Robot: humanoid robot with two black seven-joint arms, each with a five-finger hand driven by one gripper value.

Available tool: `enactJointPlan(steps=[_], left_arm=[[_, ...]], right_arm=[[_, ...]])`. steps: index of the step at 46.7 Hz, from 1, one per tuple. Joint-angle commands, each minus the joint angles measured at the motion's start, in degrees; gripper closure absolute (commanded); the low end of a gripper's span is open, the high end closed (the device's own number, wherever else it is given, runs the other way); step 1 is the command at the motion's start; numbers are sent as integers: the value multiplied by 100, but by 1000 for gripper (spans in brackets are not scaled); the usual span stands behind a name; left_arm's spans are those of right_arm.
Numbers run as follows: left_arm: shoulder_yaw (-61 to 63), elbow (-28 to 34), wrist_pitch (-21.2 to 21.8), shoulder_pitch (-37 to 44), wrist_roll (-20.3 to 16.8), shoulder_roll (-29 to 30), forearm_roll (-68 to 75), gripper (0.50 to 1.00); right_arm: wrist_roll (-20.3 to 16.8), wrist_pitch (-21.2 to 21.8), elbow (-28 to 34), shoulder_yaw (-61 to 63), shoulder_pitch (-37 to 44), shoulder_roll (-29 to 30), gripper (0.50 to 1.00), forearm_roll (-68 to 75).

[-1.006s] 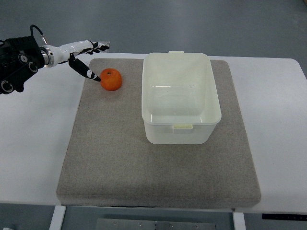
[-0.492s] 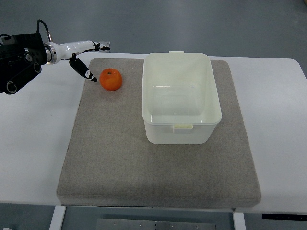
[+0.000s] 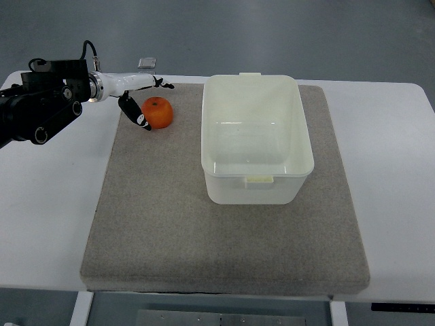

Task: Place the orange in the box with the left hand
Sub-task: 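Reach the left hand down toward the orange beside the box, then close the left hand's fingers around the orange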

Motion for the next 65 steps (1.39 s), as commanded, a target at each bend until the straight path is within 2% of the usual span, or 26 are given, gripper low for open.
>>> enactJointPlan(steps=[1, 23, 37, 42, 48, 65], left_arm=[[-7, -1, 7, 9, 1, -39, 29, 508], [169, 140, 16, 9, 10, -127, 196, 536], [178, 140, 16, 26, 1, -162, 196, 733], [187, 140, 7, 26, 1, -162, 205, 870], [187, 140, 7, 26, 1, -162, 196, 992], [99, 131, 16, -44, 1, -83, 187, 1000]], right_arm=[[0, 0, 0, -2, -3, 0, 574, 1], [0, 0, 0, -2, -3, 0, 574, 1], [0, 0, 0, -2, 6, 0, 574, -8], [0, 0, 0, -2, -3, 0, 574, 1], [0, 0, 0, -2, -3, 0, 574, 1], [0, 0, 0, -2, -3, 0, 574, 1]])
